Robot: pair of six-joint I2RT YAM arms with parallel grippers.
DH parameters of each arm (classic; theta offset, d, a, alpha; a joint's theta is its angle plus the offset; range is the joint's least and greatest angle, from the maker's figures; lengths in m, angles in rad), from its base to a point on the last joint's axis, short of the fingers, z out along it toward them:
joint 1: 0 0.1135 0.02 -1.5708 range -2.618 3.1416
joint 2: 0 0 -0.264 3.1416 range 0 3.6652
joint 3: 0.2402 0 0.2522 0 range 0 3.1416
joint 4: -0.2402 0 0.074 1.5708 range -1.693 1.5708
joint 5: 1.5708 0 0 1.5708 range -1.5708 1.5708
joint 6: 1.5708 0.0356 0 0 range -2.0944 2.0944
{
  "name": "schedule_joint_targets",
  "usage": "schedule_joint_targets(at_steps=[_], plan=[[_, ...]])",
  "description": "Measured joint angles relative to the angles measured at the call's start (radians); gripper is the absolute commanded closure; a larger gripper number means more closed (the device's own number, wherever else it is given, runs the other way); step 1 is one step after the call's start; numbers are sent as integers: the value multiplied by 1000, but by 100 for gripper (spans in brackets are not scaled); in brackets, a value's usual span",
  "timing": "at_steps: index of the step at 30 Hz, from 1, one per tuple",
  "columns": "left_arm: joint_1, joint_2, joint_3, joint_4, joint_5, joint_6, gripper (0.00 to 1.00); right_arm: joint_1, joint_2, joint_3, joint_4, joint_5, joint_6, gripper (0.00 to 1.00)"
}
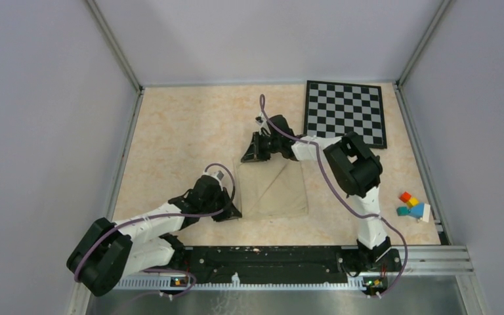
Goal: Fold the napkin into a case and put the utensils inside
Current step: Fold the top corner of the square-folded napkin at the center of the board.
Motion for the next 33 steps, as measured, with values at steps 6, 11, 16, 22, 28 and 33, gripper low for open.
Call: schedule_joint_targets(at_steps=[6,11,16,22,28,33], plan=[[0,0,0,-1,-2,0,90,0,28,14,-4,-2,7,100],[-1,-3,0,-5,-5,0,95,0,50,44,3,-3,7,100],[-2,-5,0,-7,-8,0,94,0,71,50,6,-4,7,100],[-2,-20,-1,-22,-15,0,81,0,83,56,6,-4,7,100],[-2,-108,-9,-103,-47,-1,72,0,83,58,7,-15,7,100],[-2,-208,-10,-174,-57,-2,65,0,83,58,11,-23,8,100]])
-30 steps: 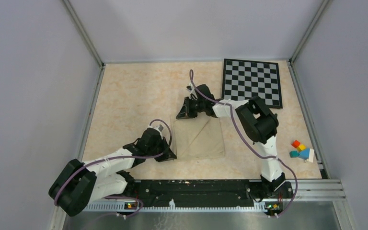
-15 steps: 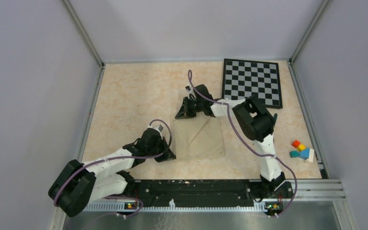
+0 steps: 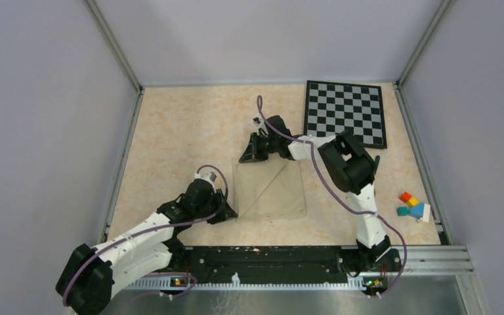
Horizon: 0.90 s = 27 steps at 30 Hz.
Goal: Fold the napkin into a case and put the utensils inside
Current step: Fold the top corner of the square-folded napkin at the center of the board.
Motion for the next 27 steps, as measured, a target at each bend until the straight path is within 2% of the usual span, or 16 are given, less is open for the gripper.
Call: schedule_joint_targets(at_steps=[3,8,16,27], plan=[[0,-38,4,-27,-6,1,57,0,0,0,5,-1,0,100],[0,-11,28,-26,-6,5,56,0,0,0,11,-5,7,100],[0,153,50,44,-2,19,69,2,6,6,17,-16,10,100],[0,167,24,110,0,12,78,2,42,37,20,-33,11,100]])
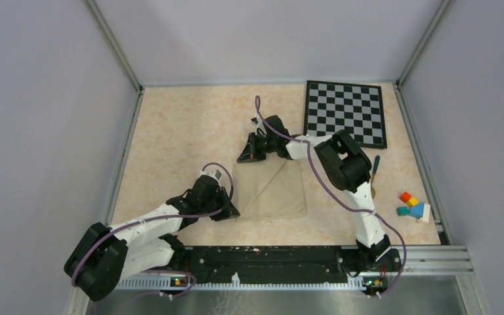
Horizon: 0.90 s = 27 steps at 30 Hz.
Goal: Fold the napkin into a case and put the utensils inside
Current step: Fold the top corner of the square-folded napkin at the center of the board.
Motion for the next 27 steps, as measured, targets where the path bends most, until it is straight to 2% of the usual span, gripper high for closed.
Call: schedule_joint_targets(at_steps=[13,14,16,18,21,23,27], plan=[[0,-10,-21,22,-2,-9,91,1,22,21,-2,1,0,100],[0,-12,-23,24,-2,-9,91,2,23,21,0,2,2,94],[0,-14,-25,26,-2,-9,92,3,23,21,2,4,8,70],[0,-14,-26,28,-2,-9,92,3,25,23,13,-14,24,52],[0,-14,-26,29,-1,-9,93,0,11,39,11,-47,18,30],[0,-13,-26,29,-1,-8,94,-1,-30,33,-28,-43,-23,25],[0,-13,-26,29,0,-8,95,-7,-210,-61,-97,-53,-125,24]])
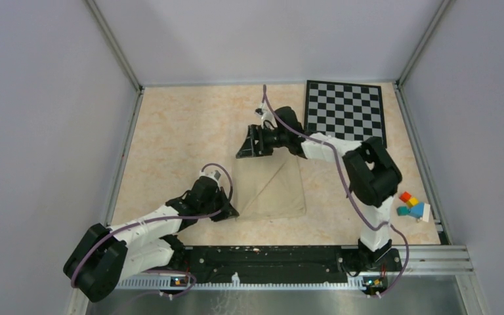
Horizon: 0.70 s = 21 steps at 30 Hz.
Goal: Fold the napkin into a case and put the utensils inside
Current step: Fold the top corner of the square-folded napkin at the center of the board, then smooth out the upper triangle-folded napkin at the center of the board.
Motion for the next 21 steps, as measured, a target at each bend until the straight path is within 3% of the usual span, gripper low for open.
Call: schedule_joint_targets(at_steps=[4,9,13,21], plan=[[0,-1,0,-1,-1,-1,99,20,-217,-253,91,-49,-21,22],[0,-10,0,-14,-2,-4,100,109,-220,-429,184,-98,-6,21],[0,-12,0,-19,-3,-8,100,111,-168,-465,212,-109,-8,21],[0,-14,0,-23,-5,-12,100,-32,-111,-486,364,-183,4,21]])
